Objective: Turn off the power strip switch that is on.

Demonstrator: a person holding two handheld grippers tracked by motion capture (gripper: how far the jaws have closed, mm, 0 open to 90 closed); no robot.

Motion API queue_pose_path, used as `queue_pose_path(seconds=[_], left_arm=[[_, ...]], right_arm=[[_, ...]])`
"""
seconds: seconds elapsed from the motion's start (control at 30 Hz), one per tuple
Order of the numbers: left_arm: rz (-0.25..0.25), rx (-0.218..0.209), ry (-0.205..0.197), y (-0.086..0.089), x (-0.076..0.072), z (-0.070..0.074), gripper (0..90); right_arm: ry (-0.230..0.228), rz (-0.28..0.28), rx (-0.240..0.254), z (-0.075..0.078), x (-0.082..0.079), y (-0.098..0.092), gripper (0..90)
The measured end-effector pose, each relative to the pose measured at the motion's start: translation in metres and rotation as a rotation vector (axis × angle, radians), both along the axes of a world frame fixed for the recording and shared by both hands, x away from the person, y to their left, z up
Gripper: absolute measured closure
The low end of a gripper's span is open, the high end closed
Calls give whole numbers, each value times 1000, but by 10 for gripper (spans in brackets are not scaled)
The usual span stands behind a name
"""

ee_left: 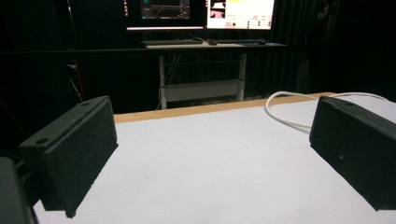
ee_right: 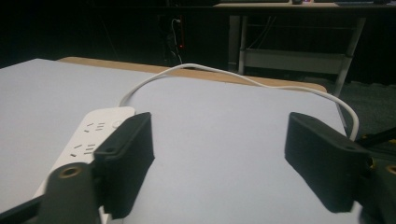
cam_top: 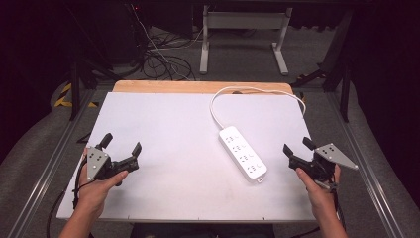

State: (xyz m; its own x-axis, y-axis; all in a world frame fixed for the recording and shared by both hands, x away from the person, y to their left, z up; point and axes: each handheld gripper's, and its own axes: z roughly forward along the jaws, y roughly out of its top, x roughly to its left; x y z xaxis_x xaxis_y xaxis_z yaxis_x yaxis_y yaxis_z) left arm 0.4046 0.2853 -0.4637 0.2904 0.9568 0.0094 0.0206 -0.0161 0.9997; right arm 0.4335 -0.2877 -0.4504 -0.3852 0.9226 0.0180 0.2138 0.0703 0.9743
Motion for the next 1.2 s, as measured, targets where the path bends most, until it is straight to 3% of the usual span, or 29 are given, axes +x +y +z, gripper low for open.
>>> queue_pose_path(seconds=[0.2, 0.43, 0.57, 0.73, 0.97, 1.2], left_arm=[[-9, -2, 1, -1, 1, 0, 15], [-9, -6, 1, -2, 2, 0, 17], [-10, -4, 2, -1, 2, 0, 18], [-7, -4, 4, -1, 1, 0, 18], [-6, -2, 5, -1, 1, 0, 19], [-6, -6, 8, -1, 1, -1, 19]], right_arm=[[-43, 12, -36, 3, -5, 0, 477], [-46, 35, -70, 6, -7, 4, 661], [-11, 60, -72, 8, -8, 7, 760], [79, 77, -85, 13, -10, 11, 895], [138, 134, -73, 22, -12, 12, 900], [181, 82, -65, 37, -9, 9, 900]])
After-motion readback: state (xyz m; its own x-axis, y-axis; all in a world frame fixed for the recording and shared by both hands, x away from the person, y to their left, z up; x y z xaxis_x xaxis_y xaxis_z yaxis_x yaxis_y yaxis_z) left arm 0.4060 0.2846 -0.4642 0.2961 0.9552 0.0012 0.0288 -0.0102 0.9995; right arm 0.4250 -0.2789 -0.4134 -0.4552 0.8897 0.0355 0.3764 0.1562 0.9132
